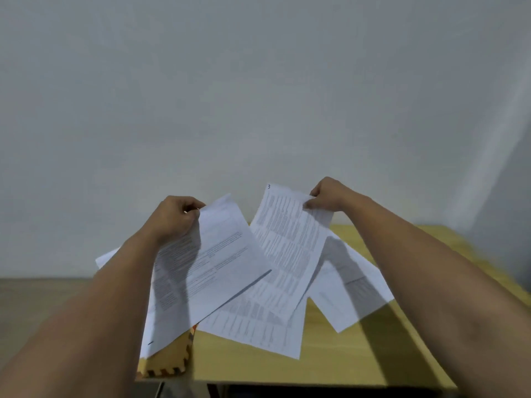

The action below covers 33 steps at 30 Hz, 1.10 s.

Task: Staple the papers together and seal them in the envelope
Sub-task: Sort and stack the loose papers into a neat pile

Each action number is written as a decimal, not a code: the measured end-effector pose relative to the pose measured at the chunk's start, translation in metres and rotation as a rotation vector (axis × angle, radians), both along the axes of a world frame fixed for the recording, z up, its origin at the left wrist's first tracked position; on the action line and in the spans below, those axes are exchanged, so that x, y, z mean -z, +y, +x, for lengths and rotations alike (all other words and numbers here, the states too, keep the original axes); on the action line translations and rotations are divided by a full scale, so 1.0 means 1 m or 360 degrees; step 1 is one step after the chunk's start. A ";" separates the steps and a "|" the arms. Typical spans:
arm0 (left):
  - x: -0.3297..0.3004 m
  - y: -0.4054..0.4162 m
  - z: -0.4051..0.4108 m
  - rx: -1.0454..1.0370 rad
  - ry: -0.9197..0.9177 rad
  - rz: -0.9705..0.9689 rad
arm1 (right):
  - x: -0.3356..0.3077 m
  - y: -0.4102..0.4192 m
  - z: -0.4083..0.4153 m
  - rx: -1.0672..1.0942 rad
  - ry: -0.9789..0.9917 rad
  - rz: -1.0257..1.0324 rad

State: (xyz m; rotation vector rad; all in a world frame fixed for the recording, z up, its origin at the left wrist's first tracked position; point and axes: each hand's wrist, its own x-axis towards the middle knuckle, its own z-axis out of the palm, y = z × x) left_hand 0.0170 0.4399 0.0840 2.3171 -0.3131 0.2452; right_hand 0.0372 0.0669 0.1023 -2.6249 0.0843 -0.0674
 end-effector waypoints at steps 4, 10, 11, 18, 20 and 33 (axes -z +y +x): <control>-0.012 -0.052 -0.007 0.0142 -0.0025 0.0017 | 0.005 -0.057 -0.054 0.0190 -0.0001 0.0127; -0.011 -0.139 -0.015 0.0379 -0.0038 0.0025 | 0.060 -0.119 -0.111 0.0571 -0.0013 0.0523; -0.010 -0.152 -0.017 0.0431 -0.0024 0.0033 | 0.069 -0.128 -0.118 0.0627 -0.0040 0.0559; 0.001 -0.229 -0.016 0.0650 0.0114 0.0174 | 0.096 -0.169 -0.143 0.0666 0.0063 0.0816; 0.010 -0.246 -0.014 0.0683 0.0135 0.0191 | 0.103 -0.180 -0.145 0.0660 0.0118 0.0762; 0.060 -0.326 0.018 0.0779 0.0332 0.0231 | 0.134 -0.217 -0.119 0.0586 0.0178 0.0663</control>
